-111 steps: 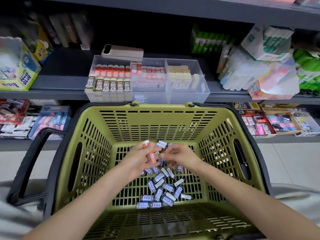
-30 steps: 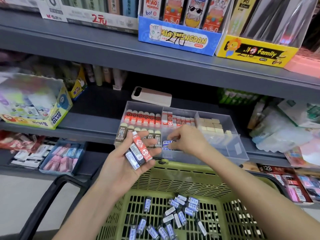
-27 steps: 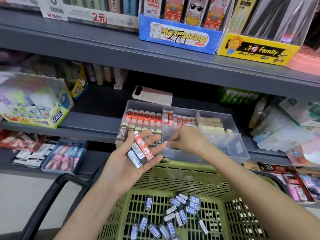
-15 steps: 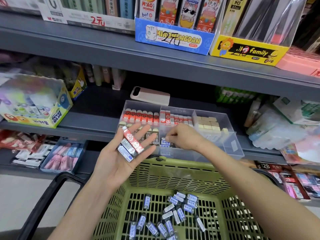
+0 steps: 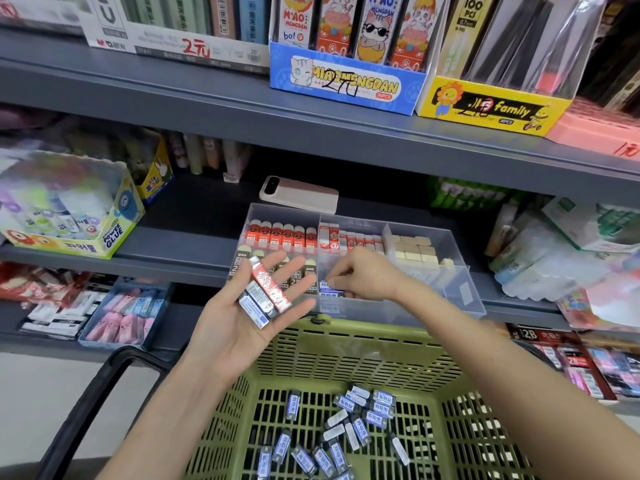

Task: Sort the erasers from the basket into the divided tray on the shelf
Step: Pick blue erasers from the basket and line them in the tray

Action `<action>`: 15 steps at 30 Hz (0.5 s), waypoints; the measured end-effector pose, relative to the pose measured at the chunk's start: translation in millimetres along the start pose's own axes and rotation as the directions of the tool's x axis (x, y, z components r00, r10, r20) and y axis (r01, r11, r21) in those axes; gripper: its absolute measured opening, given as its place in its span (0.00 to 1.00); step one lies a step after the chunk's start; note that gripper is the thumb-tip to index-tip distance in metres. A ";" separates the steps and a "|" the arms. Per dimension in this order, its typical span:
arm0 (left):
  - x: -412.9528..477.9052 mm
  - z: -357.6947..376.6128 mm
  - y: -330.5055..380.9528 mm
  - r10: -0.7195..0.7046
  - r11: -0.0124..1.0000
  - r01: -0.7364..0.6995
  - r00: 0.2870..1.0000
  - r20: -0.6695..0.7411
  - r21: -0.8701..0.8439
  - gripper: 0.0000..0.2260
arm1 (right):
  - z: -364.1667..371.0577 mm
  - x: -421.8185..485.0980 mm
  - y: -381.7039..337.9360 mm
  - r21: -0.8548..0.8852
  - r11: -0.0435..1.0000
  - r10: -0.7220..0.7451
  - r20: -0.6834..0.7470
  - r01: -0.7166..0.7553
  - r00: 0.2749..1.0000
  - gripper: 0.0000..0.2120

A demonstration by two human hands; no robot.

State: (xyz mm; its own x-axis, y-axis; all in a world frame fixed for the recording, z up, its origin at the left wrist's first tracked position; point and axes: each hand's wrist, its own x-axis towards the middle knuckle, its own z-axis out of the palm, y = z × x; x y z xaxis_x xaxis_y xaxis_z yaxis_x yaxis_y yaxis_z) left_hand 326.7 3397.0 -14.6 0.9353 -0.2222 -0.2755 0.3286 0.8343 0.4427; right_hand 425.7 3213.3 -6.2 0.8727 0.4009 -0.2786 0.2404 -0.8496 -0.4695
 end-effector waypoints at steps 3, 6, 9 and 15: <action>0.0 1.0 -0.9 -0.002 1.000 0.002 1.000 0.006 -0.011 0.21 | -8.0 -4.4 -3.5 -0.111 0.993 -0.021 0.064 0.028 0.998 0.10; -0.4 1.7 -2.6 0.024 1.000 -0.024 1.000 -0.003 -0.006 0.21 | -6.9 -21.2 -20.1 -0.177 0.980 -0.137 -0.282 0.088 0.950 0.14; -1.5 4.8 -8.1 0.059 0.998 -0.059 0.998 -0.018 -0.002 0.22 | 4.9 -55.7 -51.9 0.133 0.952 -0.171 -0.514 0.275 0.841 0.12; -2.6 21.5 -30.7 -0.015 0.998 0.020 0.998 -0.066 0.067 0.21 | 23.8 -83.0 -60.8 0.361 0.917 -0.035 -0.356 0.172 0.934 0.04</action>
State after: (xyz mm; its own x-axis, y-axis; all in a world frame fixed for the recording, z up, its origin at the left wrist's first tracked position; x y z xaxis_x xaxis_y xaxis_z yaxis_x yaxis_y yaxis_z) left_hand 317.0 3361.2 -9.1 0.9195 -0.2011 -0.3378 0.3549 0.7944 0.4930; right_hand 328.5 3239.8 25.5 0.9577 0.2825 0.0544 0.2173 -0.5863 -0.7804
